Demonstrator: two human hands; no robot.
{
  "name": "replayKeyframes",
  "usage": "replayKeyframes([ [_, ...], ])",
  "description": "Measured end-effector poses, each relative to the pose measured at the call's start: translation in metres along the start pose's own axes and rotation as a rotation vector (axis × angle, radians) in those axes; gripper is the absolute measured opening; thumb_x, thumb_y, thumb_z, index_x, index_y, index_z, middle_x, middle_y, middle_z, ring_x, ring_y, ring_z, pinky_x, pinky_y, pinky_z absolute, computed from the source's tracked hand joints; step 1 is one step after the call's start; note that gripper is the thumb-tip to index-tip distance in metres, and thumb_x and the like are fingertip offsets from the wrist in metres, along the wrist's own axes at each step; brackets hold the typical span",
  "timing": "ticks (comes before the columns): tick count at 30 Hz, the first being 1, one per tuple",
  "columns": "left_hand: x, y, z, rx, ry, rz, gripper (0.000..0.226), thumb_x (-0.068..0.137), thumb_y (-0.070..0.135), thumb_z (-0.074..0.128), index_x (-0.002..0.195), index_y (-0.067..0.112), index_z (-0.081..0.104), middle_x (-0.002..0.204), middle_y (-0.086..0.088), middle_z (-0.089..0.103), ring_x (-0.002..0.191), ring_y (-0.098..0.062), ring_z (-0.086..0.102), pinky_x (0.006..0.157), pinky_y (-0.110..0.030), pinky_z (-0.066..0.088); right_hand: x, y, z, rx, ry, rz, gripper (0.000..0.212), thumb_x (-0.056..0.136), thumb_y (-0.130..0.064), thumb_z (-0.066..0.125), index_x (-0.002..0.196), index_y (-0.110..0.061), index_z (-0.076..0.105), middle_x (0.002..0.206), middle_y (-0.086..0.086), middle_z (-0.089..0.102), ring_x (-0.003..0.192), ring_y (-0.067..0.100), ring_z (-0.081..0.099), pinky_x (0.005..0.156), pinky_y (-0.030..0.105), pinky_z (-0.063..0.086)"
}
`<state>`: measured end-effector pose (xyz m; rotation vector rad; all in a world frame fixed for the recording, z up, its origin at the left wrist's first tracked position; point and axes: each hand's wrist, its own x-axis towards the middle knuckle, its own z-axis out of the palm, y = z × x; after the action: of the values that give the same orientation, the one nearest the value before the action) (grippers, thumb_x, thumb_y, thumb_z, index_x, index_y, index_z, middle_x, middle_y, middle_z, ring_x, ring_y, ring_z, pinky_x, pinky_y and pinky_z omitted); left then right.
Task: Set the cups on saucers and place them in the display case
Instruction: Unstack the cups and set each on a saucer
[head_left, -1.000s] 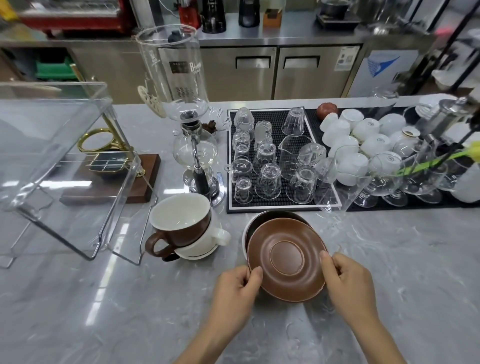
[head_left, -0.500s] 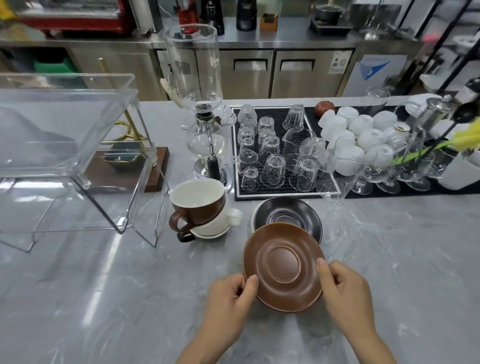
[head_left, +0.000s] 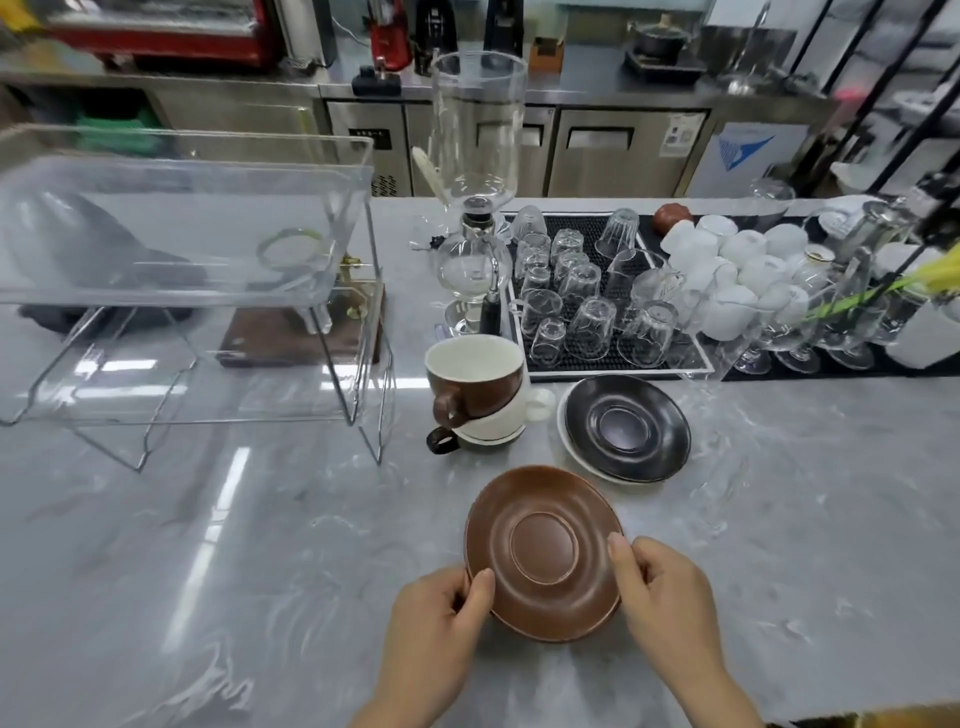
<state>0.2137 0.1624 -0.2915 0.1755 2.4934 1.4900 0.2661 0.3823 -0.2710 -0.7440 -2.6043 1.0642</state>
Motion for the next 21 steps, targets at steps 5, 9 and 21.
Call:
replayKeyframes([
  [5,-0.010,-0.022,-0.022,0.026,0.013,-0.025,0.054,0.092,0.041,0.064,0.055,0.006,0.046,0.048,0.006,0.041,0.049,-0.007,0.038,0.052,-0.024,0.028,-0.016,-0.014,0.022,-0.013,-0.028,-0.010,0.055,0.093,-0.032,0.059,0.053,-0.021,0.024,0.048,-0.005,0.037,0.046,0.013,0.031,0.046,0.025,0.024],
  [9,-0.015,-0.034,-0.036,0.064,0.002,-0.055,0.052,0.094,0.033,0.066,0.052,0.013,0.044,0.048,0.005,0.042,0.048,-0.008,0.039,0.052,-0.025,0.028,-0.026,-0.022,0.037,-0.044,-0.040,0.008,0.054,0.094,-0.033,0.059,0.053,-0.021,0.025,0.050,-0.009,0.043,0.047,0.013,0.031,0.047,0.032,0.028],
  [21,-0.022,-0.030,-0.063,0.134,-0.067,-0.171,0.047,0.097,0.035,0.062,0.054,0.018,0.059,0.040,0.008,0.060,0.042,-0.002,0.057,0.052,-0.016,0.042,-0.041,-0.034,0.057,-0.134,-0.071,-0.005,0.052,0.096,-0.037,0.055,0.053,-0.019,0.031,0.044,-0.002,0.032,0.044,0.010,0.032,0.045,0.025,0.022],
])
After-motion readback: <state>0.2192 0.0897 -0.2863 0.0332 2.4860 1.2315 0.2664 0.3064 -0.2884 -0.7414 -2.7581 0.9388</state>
